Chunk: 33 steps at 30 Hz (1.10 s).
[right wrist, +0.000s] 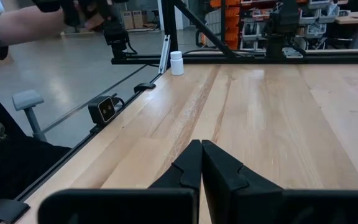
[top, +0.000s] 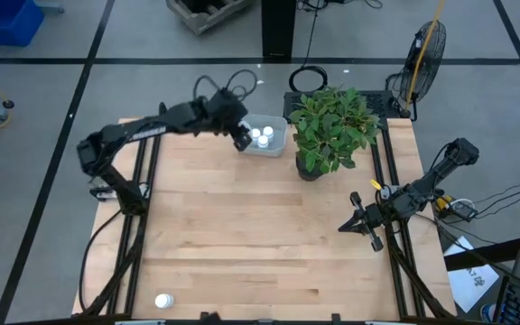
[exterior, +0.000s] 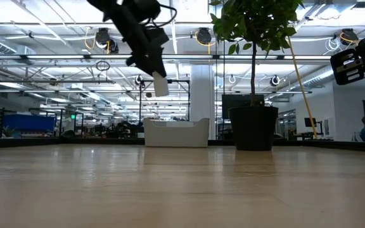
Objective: Pick and place pill bottles into a basket
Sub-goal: Put the white pill bottle into the gray bin
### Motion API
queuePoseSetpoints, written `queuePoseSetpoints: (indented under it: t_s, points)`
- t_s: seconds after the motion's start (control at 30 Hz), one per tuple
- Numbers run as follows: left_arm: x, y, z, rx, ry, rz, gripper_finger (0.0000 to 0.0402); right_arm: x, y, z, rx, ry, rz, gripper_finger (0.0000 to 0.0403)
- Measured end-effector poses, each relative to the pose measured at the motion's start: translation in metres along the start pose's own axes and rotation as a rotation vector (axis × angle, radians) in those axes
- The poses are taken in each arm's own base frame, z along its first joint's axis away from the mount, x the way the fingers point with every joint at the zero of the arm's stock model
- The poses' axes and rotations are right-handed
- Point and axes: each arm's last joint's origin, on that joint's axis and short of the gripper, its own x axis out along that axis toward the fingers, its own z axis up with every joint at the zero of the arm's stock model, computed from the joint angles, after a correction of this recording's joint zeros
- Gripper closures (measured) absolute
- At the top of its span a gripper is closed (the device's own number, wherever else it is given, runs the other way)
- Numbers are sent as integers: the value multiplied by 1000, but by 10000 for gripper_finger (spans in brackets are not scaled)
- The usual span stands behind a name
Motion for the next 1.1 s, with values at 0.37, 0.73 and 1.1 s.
queuePoseSetpoints:
  t_s: [0.37,0.73,1.1]
  points:
    - [56,40,24,35,154,46,237,0,0,0,0,0,0,399]
    - [89,59,12,-18,220,36,231,0,0,0,0,0,0,399]
    - [117,59,4,-16,234,39,232,0,0,0,0,1,0,399]
